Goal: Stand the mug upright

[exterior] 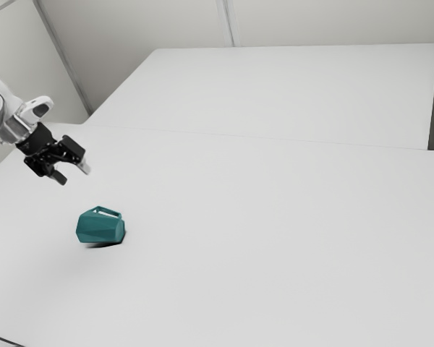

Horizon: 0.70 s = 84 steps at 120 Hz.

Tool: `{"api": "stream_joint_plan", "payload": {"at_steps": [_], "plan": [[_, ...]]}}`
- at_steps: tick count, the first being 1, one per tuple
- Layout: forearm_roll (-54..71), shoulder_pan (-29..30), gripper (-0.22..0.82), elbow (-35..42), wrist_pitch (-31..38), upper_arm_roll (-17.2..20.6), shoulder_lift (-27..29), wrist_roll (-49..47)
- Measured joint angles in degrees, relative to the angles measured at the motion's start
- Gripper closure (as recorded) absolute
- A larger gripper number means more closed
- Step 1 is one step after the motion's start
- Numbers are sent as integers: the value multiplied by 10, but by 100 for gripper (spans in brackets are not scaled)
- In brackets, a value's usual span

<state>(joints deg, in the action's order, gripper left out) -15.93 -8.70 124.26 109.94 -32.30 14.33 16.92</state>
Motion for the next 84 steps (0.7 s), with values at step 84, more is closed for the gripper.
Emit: {"api": "stream_joint_plan", "payload": {"at_steps": [84], "plan": [[-241,14,2,55,-27,-162,-103,355]]}}
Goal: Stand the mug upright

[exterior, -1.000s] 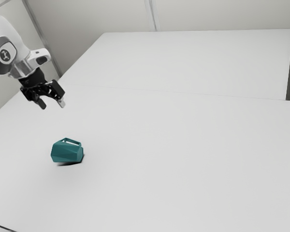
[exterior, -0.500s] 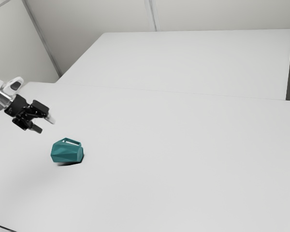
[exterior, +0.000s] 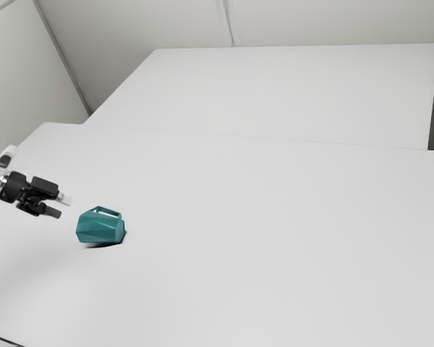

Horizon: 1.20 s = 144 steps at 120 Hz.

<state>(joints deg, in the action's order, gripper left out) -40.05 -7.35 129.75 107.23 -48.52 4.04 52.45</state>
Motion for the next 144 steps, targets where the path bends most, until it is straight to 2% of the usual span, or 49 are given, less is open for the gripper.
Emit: {"api": "stream_joint_plan", "payload": {"at_steps": [42,67,144], "plan": [[-102,60,2,-2,-69,-14,-73,161],[-159,63,2,-7,-110,-14,-116,236],[-241,85,2,-35,-195,-12,-215,372]]}}
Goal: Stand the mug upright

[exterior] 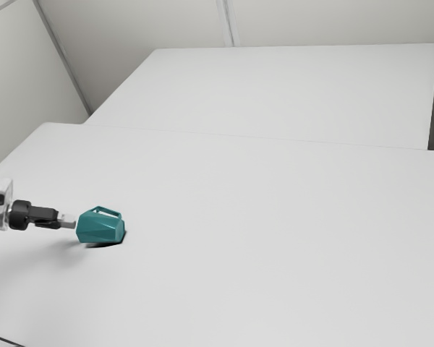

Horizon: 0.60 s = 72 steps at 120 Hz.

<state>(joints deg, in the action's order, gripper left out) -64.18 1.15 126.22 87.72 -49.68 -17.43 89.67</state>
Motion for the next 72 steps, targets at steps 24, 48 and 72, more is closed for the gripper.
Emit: {"api": "stream_joint_plan", "payload": {"at_steps": [24,48,72], "plan": [[-19,5,2,-13,-17,9,-33,23],[-40,7,2,-34,-32,28,-62,40],[-57,11,5,-42,-39,50,-75,52]]}}
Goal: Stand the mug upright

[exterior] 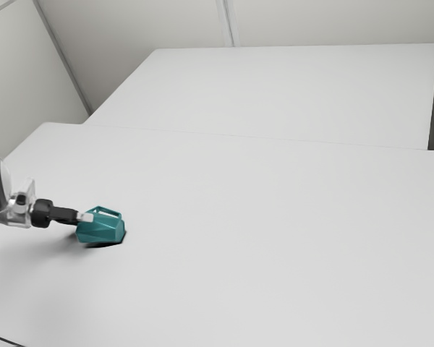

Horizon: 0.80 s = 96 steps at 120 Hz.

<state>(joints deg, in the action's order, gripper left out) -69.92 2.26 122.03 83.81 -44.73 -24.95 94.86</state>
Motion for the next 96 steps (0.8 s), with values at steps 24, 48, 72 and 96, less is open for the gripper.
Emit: {"api": "stream_joint_plan", "payload": {"at_steps": [24,48,72,96], "plan": [[-15,0,27,1,-3,5,-6,8],[-19,1,56,1,-3,5,-7,14],[-20,-1,66,1,-1,6,-6,18],[-20,-8,75,2,-2,5,5,23]]}}
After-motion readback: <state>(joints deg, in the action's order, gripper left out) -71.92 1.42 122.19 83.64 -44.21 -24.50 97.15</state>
